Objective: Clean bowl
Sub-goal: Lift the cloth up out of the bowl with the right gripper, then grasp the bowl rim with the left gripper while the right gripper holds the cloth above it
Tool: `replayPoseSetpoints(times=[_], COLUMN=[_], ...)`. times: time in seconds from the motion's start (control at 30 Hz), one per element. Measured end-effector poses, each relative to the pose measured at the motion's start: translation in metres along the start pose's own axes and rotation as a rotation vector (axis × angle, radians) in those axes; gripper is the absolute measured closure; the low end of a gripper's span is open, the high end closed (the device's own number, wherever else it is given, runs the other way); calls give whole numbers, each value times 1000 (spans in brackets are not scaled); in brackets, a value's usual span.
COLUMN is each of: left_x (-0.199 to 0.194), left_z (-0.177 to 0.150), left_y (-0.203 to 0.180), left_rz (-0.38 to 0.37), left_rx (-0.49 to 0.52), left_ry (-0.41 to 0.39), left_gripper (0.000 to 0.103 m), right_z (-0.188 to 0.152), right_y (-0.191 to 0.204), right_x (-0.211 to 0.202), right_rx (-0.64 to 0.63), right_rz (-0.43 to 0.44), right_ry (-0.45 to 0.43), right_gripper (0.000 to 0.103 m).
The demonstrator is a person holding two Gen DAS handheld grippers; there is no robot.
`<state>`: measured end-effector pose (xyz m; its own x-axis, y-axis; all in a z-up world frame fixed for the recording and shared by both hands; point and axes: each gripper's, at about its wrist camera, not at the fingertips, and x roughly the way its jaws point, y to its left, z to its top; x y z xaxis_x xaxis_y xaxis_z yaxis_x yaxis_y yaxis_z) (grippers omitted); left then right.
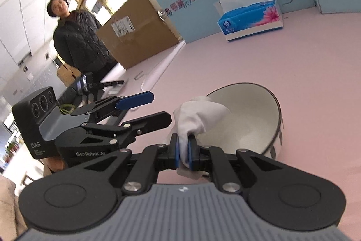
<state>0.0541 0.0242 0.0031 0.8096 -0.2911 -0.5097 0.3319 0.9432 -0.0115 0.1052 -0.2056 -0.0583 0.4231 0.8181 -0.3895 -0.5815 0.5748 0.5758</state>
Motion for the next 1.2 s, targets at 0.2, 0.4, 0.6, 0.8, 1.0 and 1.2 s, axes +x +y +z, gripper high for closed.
replayPoseSetpoints(times=[0.2,0.4,0.6,0.8,1.0,1.2], left_x=[-1,9,19,32,48,71], left_z=[7,10,10,2,2,1], left_y=[-26,-59,-94,-120,-134,-137], left_rz=[-10,-40,-93,-131,-139,-157], left_rx=[59,100,144,218,273,283], left_ry=[-4,4,15,53,109,184], left_gripper=[18,18,18,23,34,55], right_z=[0,0,-7,-15,-19,-20], right_y=[-9,-16,-26,-38,-45,-53], right_x=[-32,-61,-65,-57,-56,-54], right_rx=[-17,-34,-68,-46,-25,-6], right_rz=[-96,-188,-388,-415,-366,-317], right_ry=[-118,-227,-241,-227,-230,-205], right_gripper=[92,92,92,92,92,92])
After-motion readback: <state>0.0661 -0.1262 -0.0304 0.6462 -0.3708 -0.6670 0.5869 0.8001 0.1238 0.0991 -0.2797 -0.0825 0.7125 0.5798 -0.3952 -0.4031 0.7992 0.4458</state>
